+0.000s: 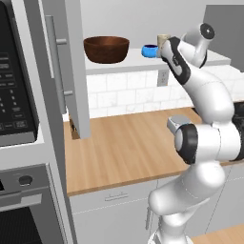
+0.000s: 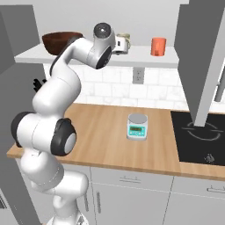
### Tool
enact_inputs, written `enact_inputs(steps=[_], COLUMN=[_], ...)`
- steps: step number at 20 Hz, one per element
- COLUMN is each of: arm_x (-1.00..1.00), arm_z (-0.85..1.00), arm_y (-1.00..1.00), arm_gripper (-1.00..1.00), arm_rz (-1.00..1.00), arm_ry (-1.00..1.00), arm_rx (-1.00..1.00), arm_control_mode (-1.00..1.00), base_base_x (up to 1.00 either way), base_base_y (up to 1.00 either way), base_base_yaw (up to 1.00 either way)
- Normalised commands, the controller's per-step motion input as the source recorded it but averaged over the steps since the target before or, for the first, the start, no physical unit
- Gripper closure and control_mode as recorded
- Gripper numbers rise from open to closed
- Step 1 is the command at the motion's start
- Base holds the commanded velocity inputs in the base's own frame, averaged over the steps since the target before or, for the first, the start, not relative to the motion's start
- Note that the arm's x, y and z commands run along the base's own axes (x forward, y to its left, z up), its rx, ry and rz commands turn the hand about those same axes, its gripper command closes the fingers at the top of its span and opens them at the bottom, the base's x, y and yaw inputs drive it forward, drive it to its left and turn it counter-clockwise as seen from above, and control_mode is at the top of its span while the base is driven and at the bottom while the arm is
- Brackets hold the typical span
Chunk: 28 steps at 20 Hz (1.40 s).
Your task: Gather all objects into one cabinet and sort the glasses and bowls to opposite sides.
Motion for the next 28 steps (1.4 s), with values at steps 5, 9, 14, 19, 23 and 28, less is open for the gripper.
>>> enact_inputs(steps=[5, 9, 14, 19, 23, 28], arm_x=[0.03, 0.04, 0.17, 0.29, 0.27, 0.28], arm_z=[0.01, 0.01, 0.0, 0.0, 0.0, 0.0], arm_y=[0.03, 0.05, 0.01, 0.01, 0.11, 0.02], arm_gripper=[-1.0, -1.0, -1.0, -1.0, -1.0, -1.0], arm_rz=[0.02, 0.03, 0.03, 0.03, 0.03, 0.04], arm_ry=[0.0, 0.0, 0.02, 0.05, 0.05, 0.03], arm_rx=[0.01, 0.0, 0.02, 0.02, 0.01, 0.0], arm_control_mode=[-1.0, -1.0, -1.0, -1.0, -1.0, -1.0], base_base_x=[0.0, 0.0, 0.0, 0.0, 0.0, 0.0], base_base_y=[0.0, 0.0, 0.0, 0.0, 0.0, 0.0], base_base_yaw=[0.0, 0.0, 0.0, 0.0, 0.0, 0.0])
